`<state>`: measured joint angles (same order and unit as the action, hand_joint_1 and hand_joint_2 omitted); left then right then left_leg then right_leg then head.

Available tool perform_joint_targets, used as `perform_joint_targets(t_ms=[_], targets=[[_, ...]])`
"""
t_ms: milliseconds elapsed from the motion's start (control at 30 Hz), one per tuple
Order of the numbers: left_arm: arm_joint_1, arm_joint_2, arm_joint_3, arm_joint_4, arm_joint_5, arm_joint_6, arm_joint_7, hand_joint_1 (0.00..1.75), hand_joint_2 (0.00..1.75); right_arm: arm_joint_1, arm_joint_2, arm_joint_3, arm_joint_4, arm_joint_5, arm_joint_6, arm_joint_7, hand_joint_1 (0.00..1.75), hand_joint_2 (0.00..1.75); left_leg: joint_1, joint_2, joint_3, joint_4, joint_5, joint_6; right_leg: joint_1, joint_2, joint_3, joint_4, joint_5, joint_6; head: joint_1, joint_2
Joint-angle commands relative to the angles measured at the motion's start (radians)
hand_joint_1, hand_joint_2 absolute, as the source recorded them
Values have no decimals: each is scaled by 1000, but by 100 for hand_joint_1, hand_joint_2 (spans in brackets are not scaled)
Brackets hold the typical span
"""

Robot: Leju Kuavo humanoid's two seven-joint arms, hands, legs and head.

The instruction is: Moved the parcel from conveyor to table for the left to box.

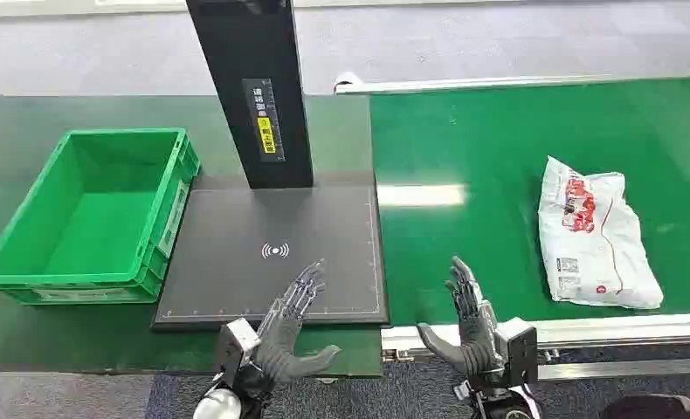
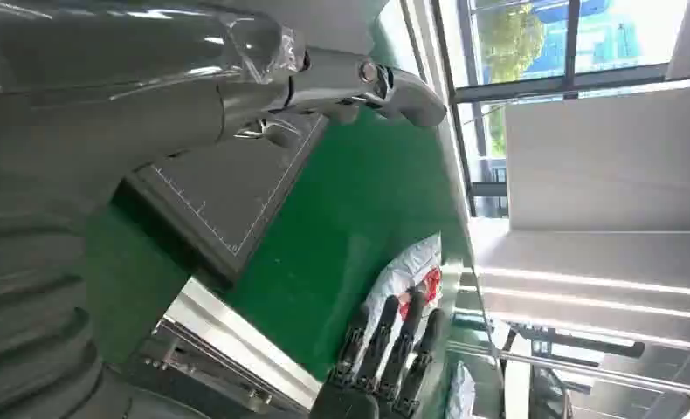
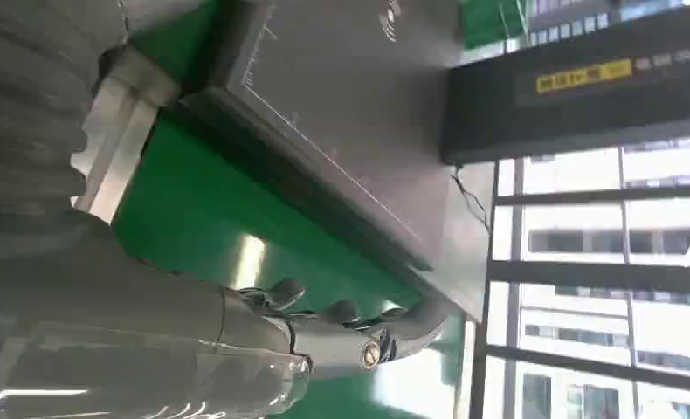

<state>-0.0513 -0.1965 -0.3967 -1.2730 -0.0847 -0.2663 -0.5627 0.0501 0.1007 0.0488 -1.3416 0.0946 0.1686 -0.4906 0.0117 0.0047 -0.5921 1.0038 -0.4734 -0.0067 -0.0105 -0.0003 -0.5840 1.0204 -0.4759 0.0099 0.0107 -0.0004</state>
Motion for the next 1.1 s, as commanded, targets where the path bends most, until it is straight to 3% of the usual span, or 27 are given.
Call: perform_joint_targets(t_ms=[33, 100, 133, 267, 367, 400, 433, 500, 533, 700, 833, 967, 1033, 1100], targets=[[-15, 23, -11, 29, -7, -10, 2, 0, 175, -60, -79, 23, 72, 79, -14, 20, 0, 175, 0, 1, 2, -2, 1, 1, 0, 1, 2, -3, 1, 0, 0, 0], [-15, 22, -11, 30, -7, -13, 2, 0, 175, -58, -83, 28, 66, 100, -25, 21, 0, 175, 0, 0, 2, -1, 0, 0, 0, 1, 2, -2, 0, 0, 0, 0], [-23, 23, -17, 34, -14, -28, 0, 0, 175, -69, -109, 51, 45, 278, -147, 44, 0, 175, 0, 0, 2, -2, 0, 0, 0, 0, 3, -3, 1, -1, 0, 0], [-38, 26, -32, 54, -21, -36, 0, 0, 175, -166, -184, -3, 25, 584, -292, 165, 0, 175, -1, 1, 1, -1, 1, 1, -1, 1, 1, -2, 1, 0, 0, 0], [-40, 37, -36, 55, -12, -38, -12, 0, 175, -235, -233, -24, 51, 621, -274, 169, 0, 175, -2, 1, 0, 0, 1, 1, -2, 1, -1, 0, 1, 0, 0, 0], [-43, 48, -40, 46, 1, -40, -16, 0, 175, -324, -268, -63, 128, 612, -233, 152, 0, 175, -2, 2, 1, -1, 1, 1, -2, 2, 0, -2, 2, 0, 0, 0], [-43, 52, -43, 38, 7, -41, -15, 0, 175, -434, -316, -66, 258, 663, -231, 220, 0, 175, -2, 1, 1, -1, 1, 1, -2, 1, 0, -1, 1, 0, 0, 0], [-44, 54, -41, 23, 18, -44, -9, 0, 175, -625, -374, -73, 529, 695, -251, 159, 0, 175, -3, 6, 0, 0, 1, 2, -3, 6, -1, 0, 3, 1, 1, 0], [-45, 54, -40, 21, 21, -44, -6, 0, 175, -658, -381, -78, 580, 698, -257, 136, 0, 175, -3, 8, 1, 0, 1, 1, -3, 7, -1, 0, 4, 1, 0, 0], [-45, 54, -41, 22, 21, -43, -6, 0, 175, -641, -366, -75, 579, 702, -275, 128, 0, 175, -3, -1, 2, 1, 3, 4, -3, -2, 3, -2, 3, 2, 0, 0], [-46, 54, -41, 25, 24, -43, -6, 0, 175, -643, -365, -82, 582, 700, -276, 144, 0, 175, -3, -1, 2, 0, 3, 4, -4, -1, 2, -1, 3, 2, 0, 0], [-62, 57, -58, 38, 41, -58, -3, 0, 175, -886, -420, -70, 917, 772, -320, 232, 0, 175, -4, 0, -1, 2, 2, 4, -5, 1, -2, 1, 3, 3, 0, 0], [-67, 58, -69, 53, 43, -61, -2, 0, 175, -958, -435, -55, 1018, 801, -253, 330, 0, 175, -4, 0, -2, 1, 3, 5, -5, 2, -2, 0, 4, 3, 0, 0], [-79, 63, -84, 73, 50, -75, 0, 0, 175, -994, -456, 3, 1096, 877, -89, 540, 0, 175, -4, 0, -2, 1, 3, 5, -5, 1, -2, -1, 4, 3, 0, 0]])
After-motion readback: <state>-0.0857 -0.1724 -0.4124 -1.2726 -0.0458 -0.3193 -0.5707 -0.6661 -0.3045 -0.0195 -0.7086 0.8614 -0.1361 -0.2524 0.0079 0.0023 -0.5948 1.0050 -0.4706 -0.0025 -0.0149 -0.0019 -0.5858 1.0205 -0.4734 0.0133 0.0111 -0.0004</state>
